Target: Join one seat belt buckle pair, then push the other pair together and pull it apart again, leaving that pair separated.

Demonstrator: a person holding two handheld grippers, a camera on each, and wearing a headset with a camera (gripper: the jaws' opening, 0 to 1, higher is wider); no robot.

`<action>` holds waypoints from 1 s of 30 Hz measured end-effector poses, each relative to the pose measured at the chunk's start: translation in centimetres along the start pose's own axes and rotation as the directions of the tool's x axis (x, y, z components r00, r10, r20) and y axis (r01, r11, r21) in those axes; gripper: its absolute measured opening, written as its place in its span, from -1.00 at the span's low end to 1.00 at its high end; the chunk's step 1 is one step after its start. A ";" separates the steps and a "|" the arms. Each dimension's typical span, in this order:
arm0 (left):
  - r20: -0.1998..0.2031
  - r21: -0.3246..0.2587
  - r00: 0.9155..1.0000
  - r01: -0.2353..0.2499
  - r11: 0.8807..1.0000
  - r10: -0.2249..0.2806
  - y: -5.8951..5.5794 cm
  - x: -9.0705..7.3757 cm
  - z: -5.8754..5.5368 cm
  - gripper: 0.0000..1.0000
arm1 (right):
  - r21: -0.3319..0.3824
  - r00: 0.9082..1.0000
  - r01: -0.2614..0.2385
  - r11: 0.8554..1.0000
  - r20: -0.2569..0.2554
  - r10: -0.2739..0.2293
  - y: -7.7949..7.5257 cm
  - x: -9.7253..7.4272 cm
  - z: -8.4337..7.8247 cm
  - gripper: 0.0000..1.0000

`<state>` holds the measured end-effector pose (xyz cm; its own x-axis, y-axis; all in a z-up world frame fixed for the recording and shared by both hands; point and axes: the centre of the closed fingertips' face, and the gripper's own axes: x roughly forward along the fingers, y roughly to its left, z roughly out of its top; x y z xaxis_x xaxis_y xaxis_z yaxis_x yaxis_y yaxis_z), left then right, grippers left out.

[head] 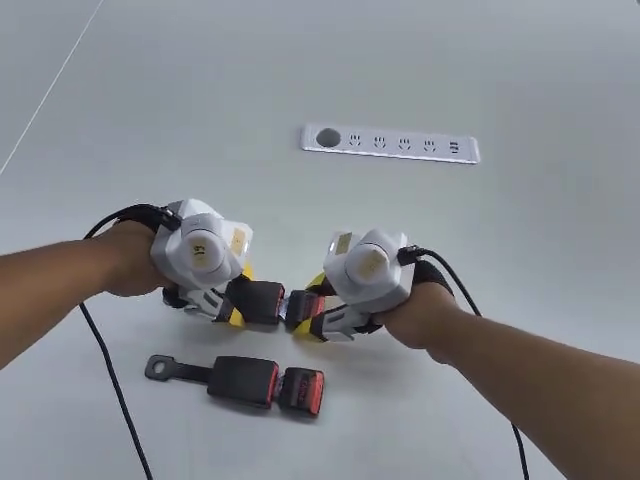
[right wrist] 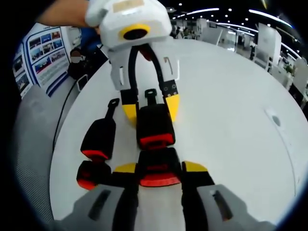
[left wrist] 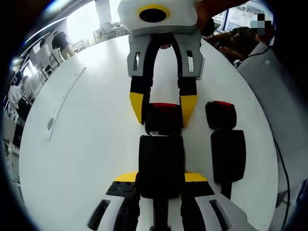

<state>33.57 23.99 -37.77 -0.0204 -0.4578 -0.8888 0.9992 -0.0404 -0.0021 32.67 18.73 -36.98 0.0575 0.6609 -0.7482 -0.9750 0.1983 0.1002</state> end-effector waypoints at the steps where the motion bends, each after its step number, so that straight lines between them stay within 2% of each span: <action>1: 0.001 -0.002 1.000 0.000 1.000 0.000 0.0 0.0 0.0 -0.35 | 0.001 1.000 -0.001 1.000 0.000 0.001 0.0 0.0 0.0 -0.36; 12: -0.003 0.000 1.000 0.000 1.000 0.000 -0.3 -0.2 0.3 -0.34 | -0.017 1.000 -0.001 1.000 -0.026 0.000 0.0 0.0 0.1 -0.35; 18: 0.022 -0.001 1.000 0.001 1.000 -0.001 -0.9 -0.9 1.0 -0.33 | -0.016 1.000 0.001 1.000 -0.020 -0.001 0.0 -0.1 0.0 -0.34; 30: 0.054 -0.004 0.999 -0.003 1.000 0.003 -0.3 -0.4 0.5 -0.33 | -0.028 1.000 -0.002 1.000 -0.001 0.002 0.1 -0.3 -0.2 -0.33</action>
<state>33.30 23.80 -37.17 -0.0193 -0.5054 -0.8627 0.9994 -0.0353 -0.0017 32.51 18.36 -36.87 0.0549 0.6605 -0.7488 -0.9808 0.1763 0.0836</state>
